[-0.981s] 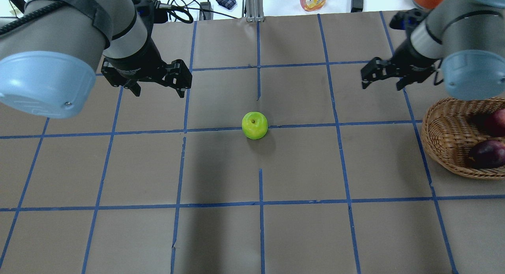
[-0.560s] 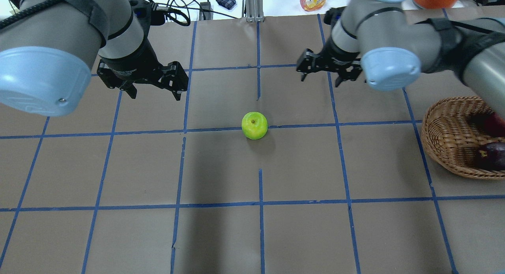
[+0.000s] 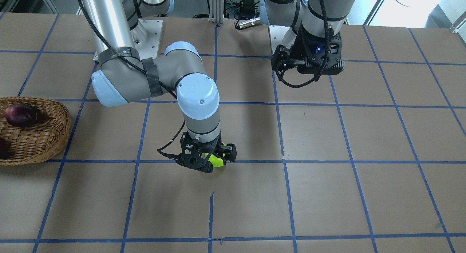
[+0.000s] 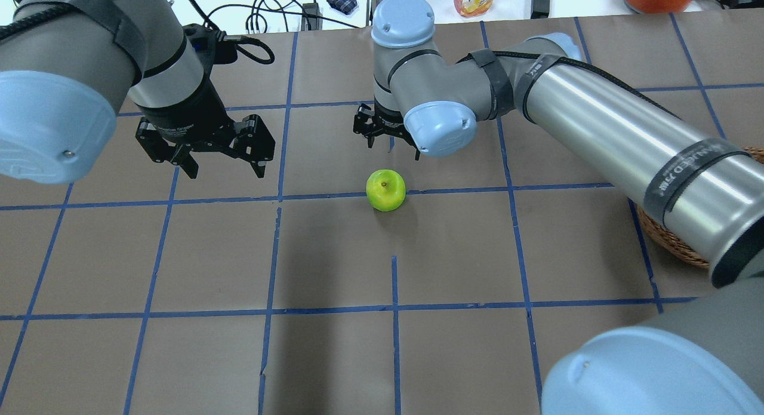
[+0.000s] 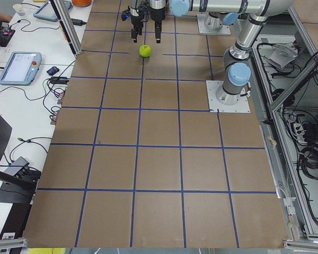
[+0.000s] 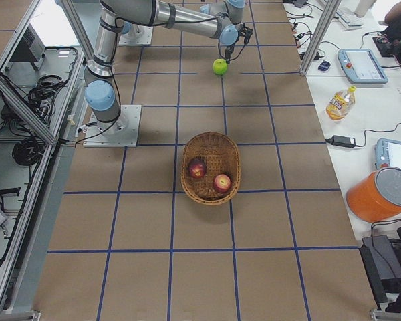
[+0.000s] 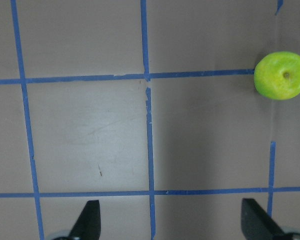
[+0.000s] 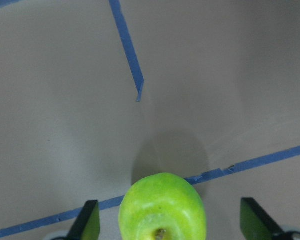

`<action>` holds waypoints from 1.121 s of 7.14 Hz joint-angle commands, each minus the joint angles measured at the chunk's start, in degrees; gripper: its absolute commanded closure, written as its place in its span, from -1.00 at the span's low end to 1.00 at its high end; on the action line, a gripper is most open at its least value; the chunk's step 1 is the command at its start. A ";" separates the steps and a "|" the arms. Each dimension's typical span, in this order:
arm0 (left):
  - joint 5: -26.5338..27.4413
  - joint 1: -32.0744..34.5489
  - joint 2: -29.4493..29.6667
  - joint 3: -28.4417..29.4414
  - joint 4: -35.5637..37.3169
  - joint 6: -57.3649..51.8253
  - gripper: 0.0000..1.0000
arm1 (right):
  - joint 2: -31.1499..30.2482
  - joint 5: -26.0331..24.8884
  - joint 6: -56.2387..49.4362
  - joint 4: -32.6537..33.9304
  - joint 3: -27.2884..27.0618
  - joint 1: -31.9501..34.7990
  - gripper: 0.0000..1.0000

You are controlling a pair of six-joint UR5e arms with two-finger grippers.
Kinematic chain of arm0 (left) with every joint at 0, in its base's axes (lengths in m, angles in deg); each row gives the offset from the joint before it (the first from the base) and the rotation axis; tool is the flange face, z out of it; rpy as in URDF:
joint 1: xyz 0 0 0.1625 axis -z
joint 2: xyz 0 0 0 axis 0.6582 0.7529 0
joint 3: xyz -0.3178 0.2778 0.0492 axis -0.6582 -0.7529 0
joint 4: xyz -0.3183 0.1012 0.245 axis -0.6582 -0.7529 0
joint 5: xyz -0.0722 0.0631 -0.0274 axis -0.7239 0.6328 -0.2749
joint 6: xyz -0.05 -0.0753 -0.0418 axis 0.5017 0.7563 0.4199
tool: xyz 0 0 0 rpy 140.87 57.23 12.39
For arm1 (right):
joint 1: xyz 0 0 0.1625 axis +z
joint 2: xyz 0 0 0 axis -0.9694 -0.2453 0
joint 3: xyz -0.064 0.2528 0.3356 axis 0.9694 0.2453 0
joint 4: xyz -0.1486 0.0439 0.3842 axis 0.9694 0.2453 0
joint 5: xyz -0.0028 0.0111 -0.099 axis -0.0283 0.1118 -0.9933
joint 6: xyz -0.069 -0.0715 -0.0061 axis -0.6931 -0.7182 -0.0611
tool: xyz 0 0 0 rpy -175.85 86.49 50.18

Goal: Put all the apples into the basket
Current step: 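Lower the right gripper onto the green apple and close on it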

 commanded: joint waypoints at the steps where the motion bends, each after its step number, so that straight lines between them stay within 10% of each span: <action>1: -0.01 -0.35 -0.20 -0.44 0.01 1.77 -1.00 | 1.81 0.37 -6.06 -0.03 -0.06 1.39 -1.00; 8: -0.09 -0.97 0.41 0.26 0.19 4.52 -1.00 | 4.97 2.22 -14.88 -0.11 -1.73 1.48 -0.99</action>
